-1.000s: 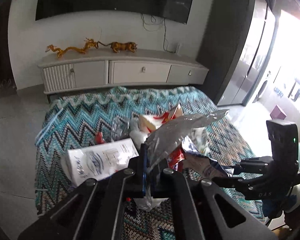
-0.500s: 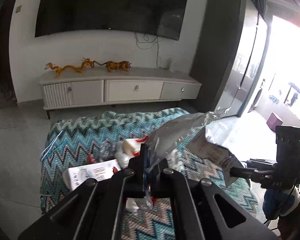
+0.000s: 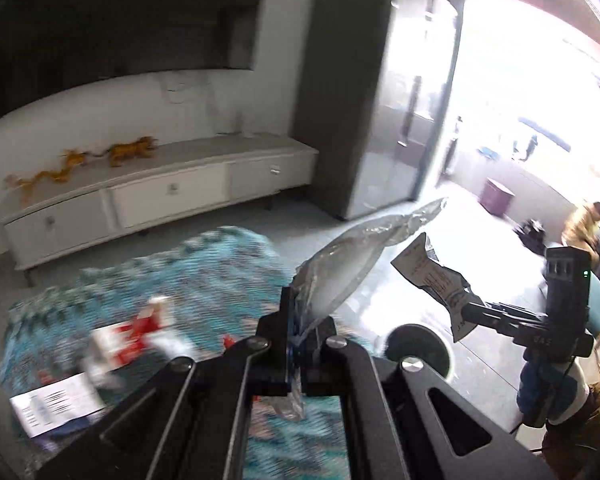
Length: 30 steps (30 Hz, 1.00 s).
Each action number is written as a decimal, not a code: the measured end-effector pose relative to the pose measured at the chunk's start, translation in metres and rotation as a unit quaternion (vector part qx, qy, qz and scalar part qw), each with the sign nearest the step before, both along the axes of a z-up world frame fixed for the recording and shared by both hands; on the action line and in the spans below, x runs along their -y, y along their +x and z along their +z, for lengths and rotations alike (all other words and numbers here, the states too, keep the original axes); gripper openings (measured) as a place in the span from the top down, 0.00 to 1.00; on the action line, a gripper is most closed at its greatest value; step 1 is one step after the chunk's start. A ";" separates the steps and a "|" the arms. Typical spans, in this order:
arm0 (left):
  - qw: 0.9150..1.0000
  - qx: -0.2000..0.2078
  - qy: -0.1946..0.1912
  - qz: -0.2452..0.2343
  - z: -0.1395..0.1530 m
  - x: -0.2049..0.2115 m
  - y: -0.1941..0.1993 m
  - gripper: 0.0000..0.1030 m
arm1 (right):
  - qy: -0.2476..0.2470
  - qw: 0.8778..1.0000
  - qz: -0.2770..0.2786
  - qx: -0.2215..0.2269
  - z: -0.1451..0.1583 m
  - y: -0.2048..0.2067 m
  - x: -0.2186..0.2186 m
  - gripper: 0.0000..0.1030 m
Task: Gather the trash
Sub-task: 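Carry the film and carton over the bin and open both tools to drop them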
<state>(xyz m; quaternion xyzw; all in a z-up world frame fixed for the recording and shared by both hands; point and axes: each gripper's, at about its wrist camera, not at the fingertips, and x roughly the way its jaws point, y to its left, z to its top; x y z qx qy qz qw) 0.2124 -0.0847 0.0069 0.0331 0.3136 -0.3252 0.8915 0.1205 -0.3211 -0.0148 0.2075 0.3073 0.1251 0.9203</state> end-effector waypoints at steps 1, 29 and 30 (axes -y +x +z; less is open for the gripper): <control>1.000 -0.005 0.002 -0.014 -0.004 0.019 0.000 0.99 | 0.000 1.000 -0.020 -0.005 -0.006 -0.008 0.019 0.67; 0.954 -0.216 0.133 -0.161 -0.225 0.365 -0.012 0.96 | 0.041 0.943 -0.228 -0.241 -0.245 -0.039 0.216 0.66; 0.953 -0.223 0.129 -0.162 -0.227 0.363 -0.011 0.95 | 0.039 0.941 -0.233 -0.244 -0.248 -0.039 0.217 0.65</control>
